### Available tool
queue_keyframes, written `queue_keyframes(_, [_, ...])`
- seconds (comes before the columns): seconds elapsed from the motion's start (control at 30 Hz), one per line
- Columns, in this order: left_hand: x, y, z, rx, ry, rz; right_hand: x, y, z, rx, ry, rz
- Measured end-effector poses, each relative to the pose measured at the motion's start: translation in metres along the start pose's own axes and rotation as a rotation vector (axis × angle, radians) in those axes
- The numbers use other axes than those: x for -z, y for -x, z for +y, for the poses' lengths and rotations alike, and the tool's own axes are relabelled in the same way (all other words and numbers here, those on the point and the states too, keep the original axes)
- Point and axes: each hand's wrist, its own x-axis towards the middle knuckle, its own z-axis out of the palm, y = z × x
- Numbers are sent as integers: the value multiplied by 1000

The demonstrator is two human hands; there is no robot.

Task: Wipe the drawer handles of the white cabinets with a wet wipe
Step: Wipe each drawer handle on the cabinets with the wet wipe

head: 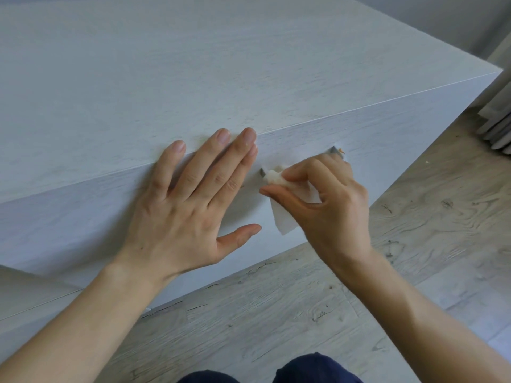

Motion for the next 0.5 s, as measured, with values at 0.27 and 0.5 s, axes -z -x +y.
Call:
queue_keyframes(0.27, [0,-1,-1,0,9,0,0,6,14,186,7,68])
queue_keyframes(0.5, [2,-1,-1,7,21,-18,9,11,27,254,48,90])
